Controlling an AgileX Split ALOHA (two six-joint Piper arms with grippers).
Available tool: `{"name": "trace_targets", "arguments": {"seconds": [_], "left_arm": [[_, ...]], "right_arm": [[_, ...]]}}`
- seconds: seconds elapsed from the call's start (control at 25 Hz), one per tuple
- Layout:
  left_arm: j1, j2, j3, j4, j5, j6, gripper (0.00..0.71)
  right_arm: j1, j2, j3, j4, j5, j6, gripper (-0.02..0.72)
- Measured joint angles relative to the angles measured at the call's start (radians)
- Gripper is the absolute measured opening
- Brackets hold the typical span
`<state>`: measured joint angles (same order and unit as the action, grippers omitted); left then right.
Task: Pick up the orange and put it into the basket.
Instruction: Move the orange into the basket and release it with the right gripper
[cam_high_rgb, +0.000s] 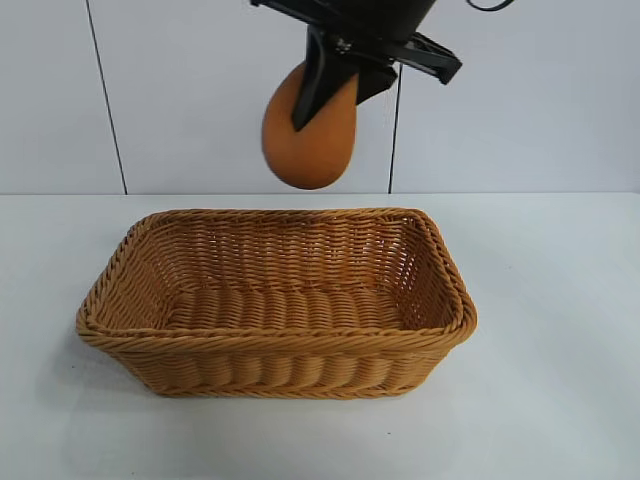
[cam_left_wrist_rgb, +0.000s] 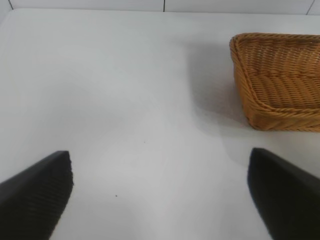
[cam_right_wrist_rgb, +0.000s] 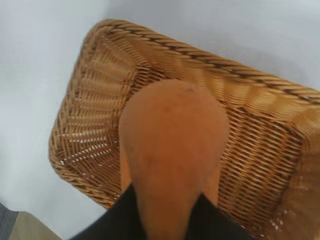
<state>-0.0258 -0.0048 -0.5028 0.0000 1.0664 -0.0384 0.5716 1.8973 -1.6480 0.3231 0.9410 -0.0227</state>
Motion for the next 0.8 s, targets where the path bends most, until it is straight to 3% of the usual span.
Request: {"name": "trace_targets", "arguments": {"seconds": [0.48, 0.56, 0.6, 0.72, 0.8], "left_arm": [[0.000, 0.000, 0.000, 0.000, 0.000, 0.000, 0.672], [0.000, 0.000, 0.000, 0.000, 0.000, 0.000, 0.672], [0.000, 0.000, 0.000, 0.000, 0.000, 0.000, 0.672], [0.000, 0.000, 0.000, 0.000, 0.000, 0.000, 0.672], [0.000, 0.000, 0.000, 0.000, 0.000, 0.000, 0.672]], "right_arm": [[0.020, 0.257, 0.000, -0.003, -0.091, 0.003, 0.043], [0.020, 0.291, 0.000, 0.012, -0.089, 0.003, 0.079], [0.020, 0.299, 0.000, 0.021, -0.088, 0.003, 0.109], [0.020, 0.302, -0.001, 0.027, -0.088, 0.003, 0.296], [0.020, 0.302, -0.014, 0.027, -0.085, 0.000, 0.484]]}}
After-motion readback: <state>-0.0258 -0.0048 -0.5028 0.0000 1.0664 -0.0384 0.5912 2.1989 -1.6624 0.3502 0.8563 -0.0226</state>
